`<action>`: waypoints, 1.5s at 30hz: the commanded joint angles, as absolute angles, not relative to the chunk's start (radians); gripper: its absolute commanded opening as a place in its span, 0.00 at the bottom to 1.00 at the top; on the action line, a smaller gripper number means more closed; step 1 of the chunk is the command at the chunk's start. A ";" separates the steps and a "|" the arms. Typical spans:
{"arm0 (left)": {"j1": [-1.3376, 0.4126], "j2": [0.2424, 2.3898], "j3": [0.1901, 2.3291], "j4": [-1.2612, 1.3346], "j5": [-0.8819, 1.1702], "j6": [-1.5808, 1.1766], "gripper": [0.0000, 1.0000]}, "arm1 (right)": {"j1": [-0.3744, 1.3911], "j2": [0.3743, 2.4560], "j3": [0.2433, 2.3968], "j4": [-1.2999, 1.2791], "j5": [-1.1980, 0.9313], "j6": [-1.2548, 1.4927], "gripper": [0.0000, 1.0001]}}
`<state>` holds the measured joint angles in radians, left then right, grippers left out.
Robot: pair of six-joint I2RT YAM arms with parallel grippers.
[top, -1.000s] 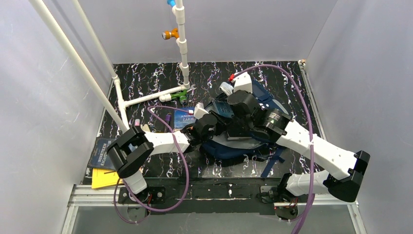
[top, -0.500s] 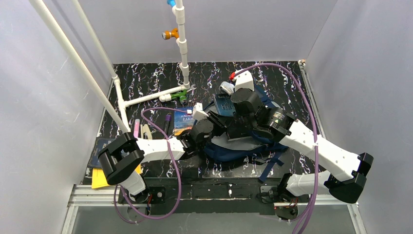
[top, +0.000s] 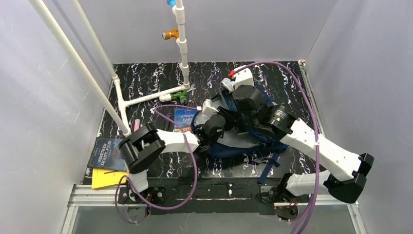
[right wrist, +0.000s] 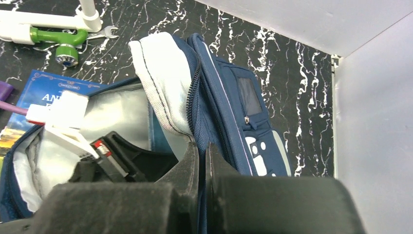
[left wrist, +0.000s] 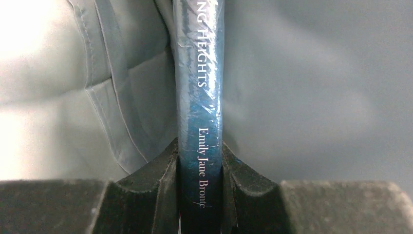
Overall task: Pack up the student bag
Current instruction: Place the book in the student bag.
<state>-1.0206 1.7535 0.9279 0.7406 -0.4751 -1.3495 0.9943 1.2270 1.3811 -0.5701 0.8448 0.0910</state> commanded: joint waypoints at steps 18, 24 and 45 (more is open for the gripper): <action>-1.038 2.180 1.407 0.723 -0.656 -1.395 0.00 | 0.968 1.200 1.487 -0.392 0.843 0.042 0.01; -1.039 2.152 1.384 0.640 -0.579 -1.408 0.64 | 0.962 1.174 1.447 -0.385 0.894 0.020 0.01; -0.980 1.479 0.895 0.386 -0.124 -1.001 0.98 | 0.879 1.135 1.320 -0.438 0.949 0.028 0.01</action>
